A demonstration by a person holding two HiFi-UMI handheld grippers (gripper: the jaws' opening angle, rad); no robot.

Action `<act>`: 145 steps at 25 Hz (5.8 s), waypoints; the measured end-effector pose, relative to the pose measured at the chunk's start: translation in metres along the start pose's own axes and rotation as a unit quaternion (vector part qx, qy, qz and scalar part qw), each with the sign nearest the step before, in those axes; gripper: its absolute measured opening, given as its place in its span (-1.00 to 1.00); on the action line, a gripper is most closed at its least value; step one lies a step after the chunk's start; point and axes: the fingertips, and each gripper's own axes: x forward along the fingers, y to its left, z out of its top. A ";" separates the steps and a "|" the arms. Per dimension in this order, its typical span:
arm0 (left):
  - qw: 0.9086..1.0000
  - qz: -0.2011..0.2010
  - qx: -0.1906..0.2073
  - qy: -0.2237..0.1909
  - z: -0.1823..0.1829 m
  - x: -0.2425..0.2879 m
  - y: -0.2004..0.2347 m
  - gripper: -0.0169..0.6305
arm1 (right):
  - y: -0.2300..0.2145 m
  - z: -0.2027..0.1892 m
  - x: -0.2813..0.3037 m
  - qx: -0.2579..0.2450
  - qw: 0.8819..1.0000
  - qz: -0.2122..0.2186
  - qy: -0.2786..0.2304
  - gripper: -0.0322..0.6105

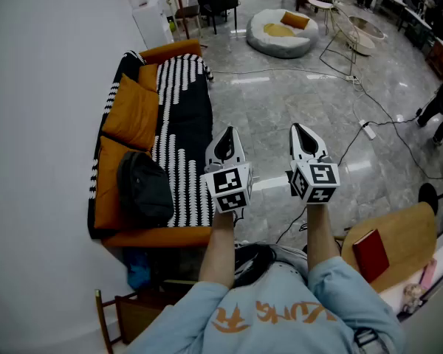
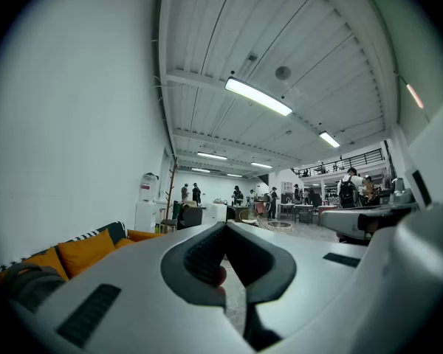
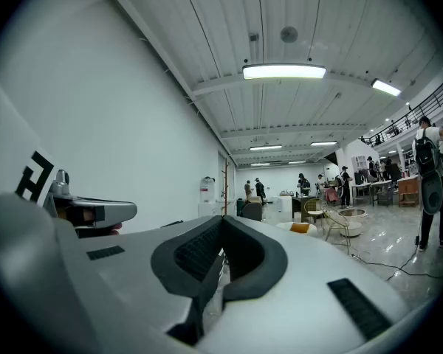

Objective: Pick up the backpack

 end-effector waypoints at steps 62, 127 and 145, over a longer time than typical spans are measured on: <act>0.993 0.012 -0.072 0.087 -0.079 0.181 0.088 -0.91 | -0.053 -0.059 0.213 0.057 0.995 0.000 0.076 -0.90; 0.757 0.630 -0.170 0.031 -0.124 -0.129 0.434 -0.91 | 0.518 -0.137 0.323 -0.016 0.738 0.648 0.190 -0.90; 0.663 0.699 -0.266 0.050 -0.204 -0.104 0.438 -0.91 | 0.564 -0.218 0.364 -0.048 0.650 0.711 0.264 -0.90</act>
